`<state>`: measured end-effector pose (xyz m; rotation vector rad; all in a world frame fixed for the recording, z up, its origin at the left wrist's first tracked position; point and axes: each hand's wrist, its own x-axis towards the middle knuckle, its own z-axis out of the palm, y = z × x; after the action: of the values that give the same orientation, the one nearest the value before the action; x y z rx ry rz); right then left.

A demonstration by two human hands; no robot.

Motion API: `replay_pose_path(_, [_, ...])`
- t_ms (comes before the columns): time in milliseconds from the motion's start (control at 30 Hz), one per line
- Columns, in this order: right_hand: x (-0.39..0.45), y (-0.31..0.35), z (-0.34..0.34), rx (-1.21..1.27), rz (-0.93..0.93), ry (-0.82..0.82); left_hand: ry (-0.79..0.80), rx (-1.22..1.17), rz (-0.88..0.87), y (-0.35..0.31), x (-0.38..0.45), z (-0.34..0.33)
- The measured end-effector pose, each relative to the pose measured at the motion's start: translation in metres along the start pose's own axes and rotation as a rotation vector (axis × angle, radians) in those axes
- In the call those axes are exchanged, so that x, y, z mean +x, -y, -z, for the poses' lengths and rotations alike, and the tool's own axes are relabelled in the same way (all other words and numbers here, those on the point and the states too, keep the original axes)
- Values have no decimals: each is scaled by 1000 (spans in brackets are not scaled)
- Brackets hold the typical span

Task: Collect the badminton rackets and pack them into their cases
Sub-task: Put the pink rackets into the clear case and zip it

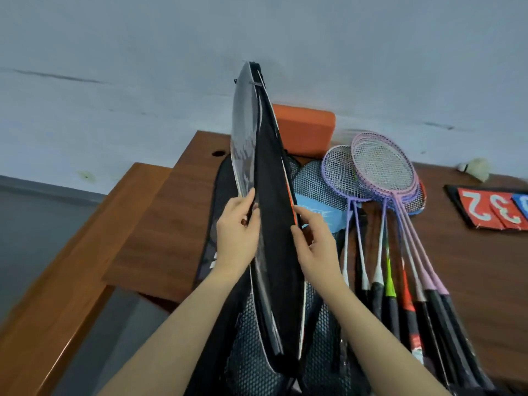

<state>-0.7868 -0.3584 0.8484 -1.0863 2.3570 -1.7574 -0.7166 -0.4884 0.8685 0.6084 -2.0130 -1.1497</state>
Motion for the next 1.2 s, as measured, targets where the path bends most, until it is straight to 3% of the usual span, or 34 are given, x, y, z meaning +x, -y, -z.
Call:
replay_pose_path(333, [-25,-69,114,-87,-128,52,87,185,-70,-47,-64,-92])
replay_pose_path(633, [-55,-110,132,-109,-298,177,161,206,72,-43,-94,-123])
replay_pose_path(767, [-52,-120,152,-86,-285,134,181,202,127,-41,-90,-150])
replay_pose_path(967, [-45,-152,210,-358,-432,-81,152,133,113,-37,-96,-174])
replay_pose_path(1200, [-41,-175,209,-645,-600,77,206,139,188,-27,-88,-192])
